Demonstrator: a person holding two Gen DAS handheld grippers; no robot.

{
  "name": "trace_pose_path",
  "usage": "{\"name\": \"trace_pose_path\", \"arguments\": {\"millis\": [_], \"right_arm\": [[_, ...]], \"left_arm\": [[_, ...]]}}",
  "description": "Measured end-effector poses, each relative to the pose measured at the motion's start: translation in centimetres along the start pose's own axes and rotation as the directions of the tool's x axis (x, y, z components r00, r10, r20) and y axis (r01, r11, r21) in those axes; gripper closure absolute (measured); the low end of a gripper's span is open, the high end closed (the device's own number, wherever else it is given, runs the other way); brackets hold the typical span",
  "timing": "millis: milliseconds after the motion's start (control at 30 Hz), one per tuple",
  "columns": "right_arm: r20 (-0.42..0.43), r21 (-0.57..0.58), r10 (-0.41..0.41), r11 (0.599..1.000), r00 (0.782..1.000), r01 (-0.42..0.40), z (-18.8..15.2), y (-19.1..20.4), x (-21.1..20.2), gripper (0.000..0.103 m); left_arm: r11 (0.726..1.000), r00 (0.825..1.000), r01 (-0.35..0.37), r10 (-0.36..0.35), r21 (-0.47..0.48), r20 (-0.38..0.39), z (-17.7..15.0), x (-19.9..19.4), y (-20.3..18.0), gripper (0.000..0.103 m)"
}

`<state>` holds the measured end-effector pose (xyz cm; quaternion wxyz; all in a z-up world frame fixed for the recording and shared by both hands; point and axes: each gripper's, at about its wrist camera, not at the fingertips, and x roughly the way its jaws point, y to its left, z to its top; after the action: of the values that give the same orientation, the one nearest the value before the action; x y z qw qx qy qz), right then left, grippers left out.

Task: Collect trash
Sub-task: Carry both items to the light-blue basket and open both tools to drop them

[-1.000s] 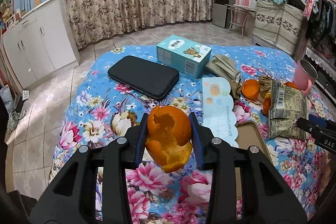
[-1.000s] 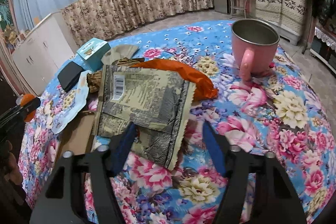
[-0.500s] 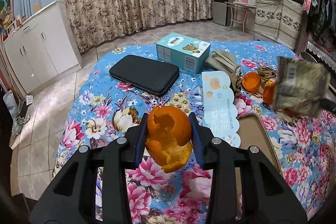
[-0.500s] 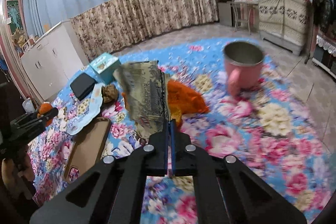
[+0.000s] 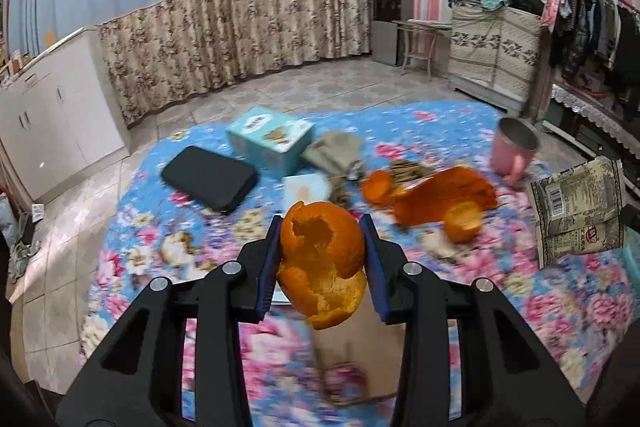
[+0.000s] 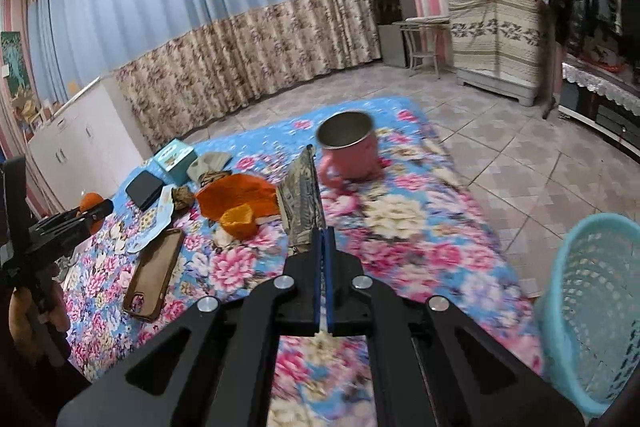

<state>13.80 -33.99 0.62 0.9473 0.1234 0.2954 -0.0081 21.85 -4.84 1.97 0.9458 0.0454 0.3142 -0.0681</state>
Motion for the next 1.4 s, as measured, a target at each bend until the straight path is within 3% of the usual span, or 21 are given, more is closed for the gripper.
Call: {"name": "trace_pose_path", "arguments": {"millis": [333, 600, 767, 900, 1000, 1300, 1333, 1400], "right_arm": [[0.086, 0.078, -0.119, 0.991, 0.989, 0.113, 0.1, -7.5, -7.0, 0.101], [0.133, 0.138, -0.293, 0.951, 0.947, 0.275, -0.4, -14.6, -13.4, 0.101], [0.120, 0.183, -0.393, 0.912, 0.912, 0.369, -2.3, -19.4, -16.7, 0.101], [0.109, 0.230, -0.431, 0.887, 0.895, 0.400, -3.7, -22.4, -18.3, 0.101], [0.097, 0.253, -0.455, 0.872, 0.885, 0.420, -4.8, -24.2, -19.0, 0.101], [0.055, 0.297, -0.479, 0.845, 0.876, 0.444, -6.9, -27.8, -19.3, 0.102], [0.052, 0.300, -0.478, 0.845, 0.877, 0.443, -7.1, -28.1, -19.2, 0.102], [0.046, 0.305, -0.476, 0.844, 0.878, 0.442, -7.3, -28.3, -19.0, 0.102]], "left_arm": [[0.990, 0.994, 0.107, -0.109, 0.097, 0.016, 1.2, -1.2, -10.2, 0.065], [0.956, 0.969, 0.234, -0.245, 0.177, 0.042, 2.3, -2.8, -21.1, 0.065], [0.915, 0.935, 0.338, -0.354, 0.221, 0.036, 1.6, -3.8, -28.8, 0.065], [0.878, 0.906, 0.398, -0.422, 0.266, 0.034, 0.0, -4.5, -34.4, 0.065], [0.845, 0.884, 0.450, -0.467, 0.290, -0.010, -1.6, -4.3, -38.4, 0.065], [0.780, 0.856, 0.500, -0.511, 0.376, -0.078, -5.0, -3.8, -46.7, 0.065], [0.772, 0.850, 0.510, -0.520, 0.380, -0.086, -5.2, -3.7, -47.3, 0.063], [0.768, 0.847, 0.514, -0.524, 0.381, -0.086, -5.0, -3.5, -47.8, 0.047]]}}
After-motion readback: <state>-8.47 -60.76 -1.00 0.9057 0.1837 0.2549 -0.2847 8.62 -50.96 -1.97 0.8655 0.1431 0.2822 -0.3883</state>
